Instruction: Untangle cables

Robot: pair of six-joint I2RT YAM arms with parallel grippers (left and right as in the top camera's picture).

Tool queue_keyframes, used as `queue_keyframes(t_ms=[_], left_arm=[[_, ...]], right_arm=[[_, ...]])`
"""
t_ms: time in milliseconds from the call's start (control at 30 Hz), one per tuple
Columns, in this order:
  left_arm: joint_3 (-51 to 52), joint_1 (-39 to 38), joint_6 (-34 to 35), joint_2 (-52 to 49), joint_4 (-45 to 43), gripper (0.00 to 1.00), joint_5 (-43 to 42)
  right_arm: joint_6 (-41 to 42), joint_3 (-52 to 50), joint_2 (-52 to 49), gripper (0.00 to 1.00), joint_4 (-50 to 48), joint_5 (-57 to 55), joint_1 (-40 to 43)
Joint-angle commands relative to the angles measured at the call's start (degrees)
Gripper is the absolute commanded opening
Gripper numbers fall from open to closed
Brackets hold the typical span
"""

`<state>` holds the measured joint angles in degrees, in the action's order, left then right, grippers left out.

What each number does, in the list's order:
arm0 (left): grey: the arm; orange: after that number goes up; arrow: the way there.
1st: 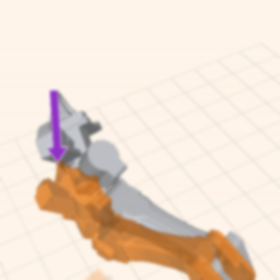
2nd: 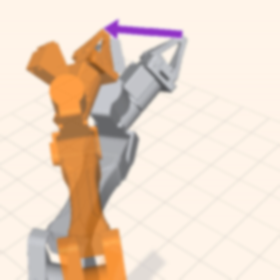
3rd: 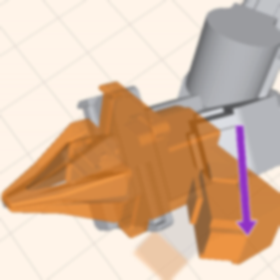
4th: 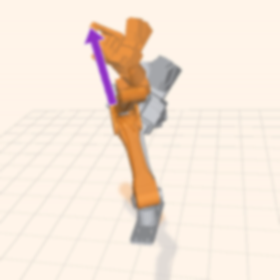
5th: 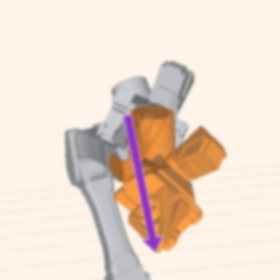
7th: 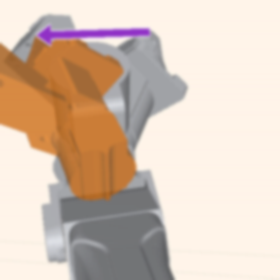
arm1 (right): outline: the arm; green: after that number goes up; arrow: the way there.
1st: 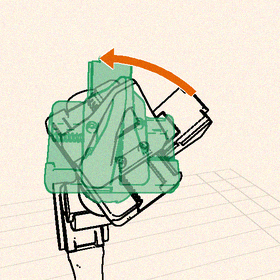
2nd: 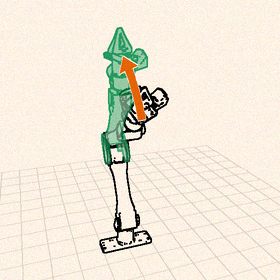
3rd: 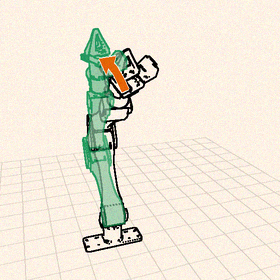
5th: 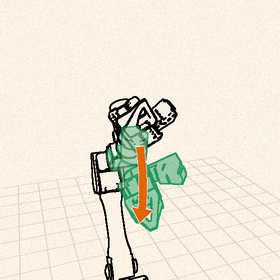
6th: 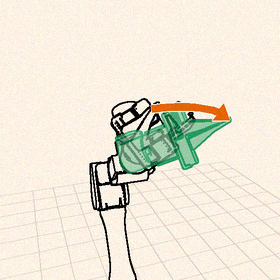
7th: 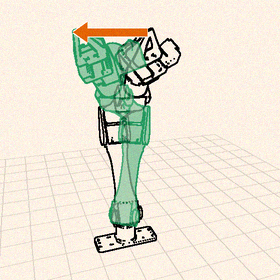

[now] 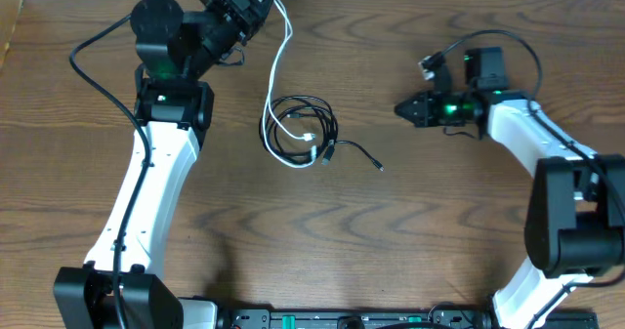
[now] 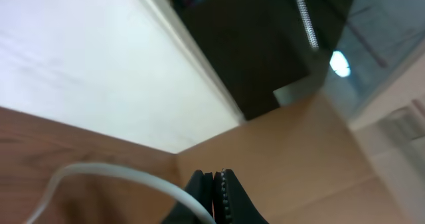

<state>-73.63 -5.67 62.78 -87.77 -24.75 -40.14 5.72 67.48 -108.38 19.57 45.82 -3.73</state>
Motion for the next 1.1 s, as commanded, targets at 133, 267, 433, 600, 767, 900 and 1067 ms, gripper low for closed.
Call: queue_keyframes(t_ms=[133,267,433,600,767,900,1067], left_arm=[[-0.9,-4.5,-8.0,-0.6,2.0,0.07,8.9],[-0.9,-9.6,-12.0,-1.6,2.0,0.07,12.7],[-0.9,-16.9,-15.0,-4.2,2.0,0.07,18.2],[-0.9,-23.3,-17.4,-8.4,2.0,0.07,19.9],[-0.9,-29.2,-17.3,-15.1,2.3,0.08,19.6],[-0.9,-32.0,-17.4,-18.3,5.8,0.07,19.6],[-0.9,-32.5,-19.9,-18.9,10.8,0.42,19.6]], right_arm=[[-2.0,0.0,9.9,0.01,5.4,4.8,6.4],[-1.9,0.0,14.3,0.01,10.0,0.5,10.3],[-1.6,0.0,18.0,0.01,14.1,-3.8,14.5],[-1.5,0.0,18.9,0.01,15.4,-5.2,15.9],[-1.5,0.0,18.9,0.01,15.6,-5.2,16.0],[-1.5,0.0,18.9,0.01,15.7,-6.5,16.0],[-1.5,0.0,18.9,0.04,15.8,-6.9,16.0]])
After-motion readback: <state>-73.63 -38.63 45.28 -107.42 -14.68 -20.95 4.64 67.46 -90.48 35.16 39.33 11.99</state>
